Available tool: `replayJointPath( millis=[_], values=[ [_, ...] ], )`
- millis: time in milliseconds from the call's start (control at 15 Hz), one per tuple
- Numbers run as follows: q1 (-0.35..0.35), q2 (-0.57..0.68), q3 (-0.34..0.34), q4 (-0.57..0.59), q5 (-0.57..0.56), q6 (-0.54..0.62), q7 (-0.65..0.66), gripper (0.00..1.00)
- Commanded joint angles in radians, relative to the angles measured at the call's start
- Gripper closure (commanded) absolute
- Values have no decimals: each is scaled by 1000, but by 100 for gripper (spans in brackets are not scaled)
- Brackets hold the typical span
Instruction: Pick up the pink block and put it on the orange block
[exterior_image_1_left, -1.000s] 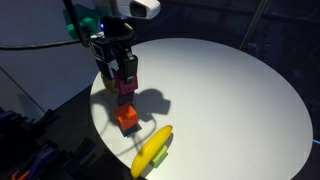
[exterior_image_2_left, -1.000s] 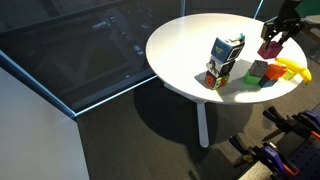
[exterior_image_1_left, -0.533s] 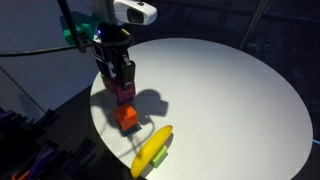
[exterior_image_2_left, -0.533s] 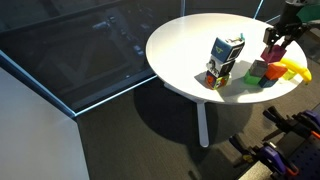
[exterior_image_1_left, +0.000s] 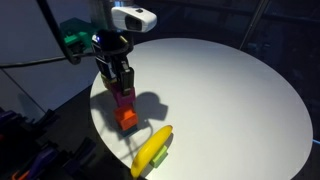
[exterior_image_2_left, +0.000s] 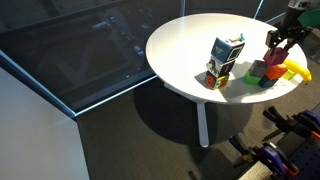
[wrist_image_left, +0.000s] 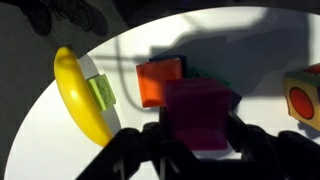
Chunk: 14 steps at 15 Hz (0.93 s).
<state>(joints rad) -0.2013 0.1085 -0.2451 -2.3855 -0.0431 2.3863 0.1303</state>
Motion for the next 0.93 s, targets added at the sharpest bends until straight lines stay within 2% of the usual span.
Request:
replayJointPath(
  millis=[0, 667, 733, 867],
  values=[
    [-8, -4, -7, -18, -11, 40, 61, 69],
    [-4, 16, -10, -35, -1, 49, 133, 69],
    [-4, 18, -10, -36, -3, 53, 131, 22],
    [-4, 21, -10, -38, 0, 58, 126, 12]
  ],
)
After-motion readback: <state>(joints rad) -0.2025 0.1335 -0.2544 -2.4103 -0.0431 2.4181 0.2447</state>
